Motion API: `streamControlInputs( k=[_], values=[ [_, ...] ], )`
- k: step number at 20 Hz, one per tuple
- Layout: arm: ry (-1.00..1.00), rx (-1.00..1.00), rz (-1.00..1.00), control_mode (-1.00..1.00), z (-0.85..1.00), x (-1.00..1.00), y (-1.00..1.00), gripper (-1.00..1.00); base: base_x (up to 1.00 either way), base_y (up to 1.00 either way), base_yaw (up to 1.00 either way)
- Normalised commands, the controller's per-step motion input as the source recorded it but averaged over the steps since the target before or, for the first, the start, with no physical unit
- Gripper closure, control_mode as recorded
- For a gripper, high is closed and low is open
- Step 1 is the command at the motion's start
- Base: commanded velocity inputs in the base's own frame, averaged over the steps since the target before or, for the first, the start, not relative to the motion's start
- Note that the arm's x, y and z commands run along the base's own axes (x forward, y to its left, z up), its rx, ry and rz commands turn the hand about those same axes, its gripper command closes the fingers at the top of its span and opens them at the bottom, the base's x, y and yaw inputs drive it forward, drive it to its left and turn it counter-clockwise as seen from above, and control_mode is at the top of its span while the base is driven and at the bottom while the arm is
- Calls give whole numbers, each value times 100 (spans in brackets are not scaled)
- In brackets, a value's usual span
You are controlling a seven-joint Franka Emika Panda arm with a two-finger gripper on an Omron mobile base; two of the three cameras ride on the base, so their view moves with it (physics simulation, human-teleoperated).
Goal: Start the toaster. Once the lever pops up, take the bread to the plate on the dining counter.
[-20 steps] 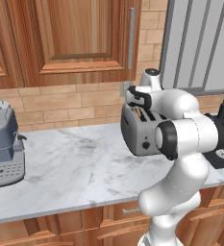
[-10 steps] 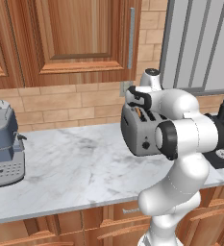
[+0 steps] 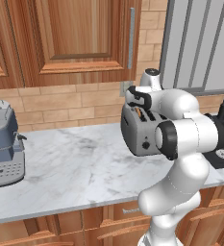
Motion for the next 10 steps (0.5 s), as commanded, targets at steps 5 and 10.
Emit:
streamControlInputs(
  k=[5, 10],
  values=[
    [0, 0, 0, -100, 0, 0, 0, -100, 0, 0, 0],
    [0, 0, 0, -100, 0, 0, 0, -100, 0, 0, 0]
  ],
)
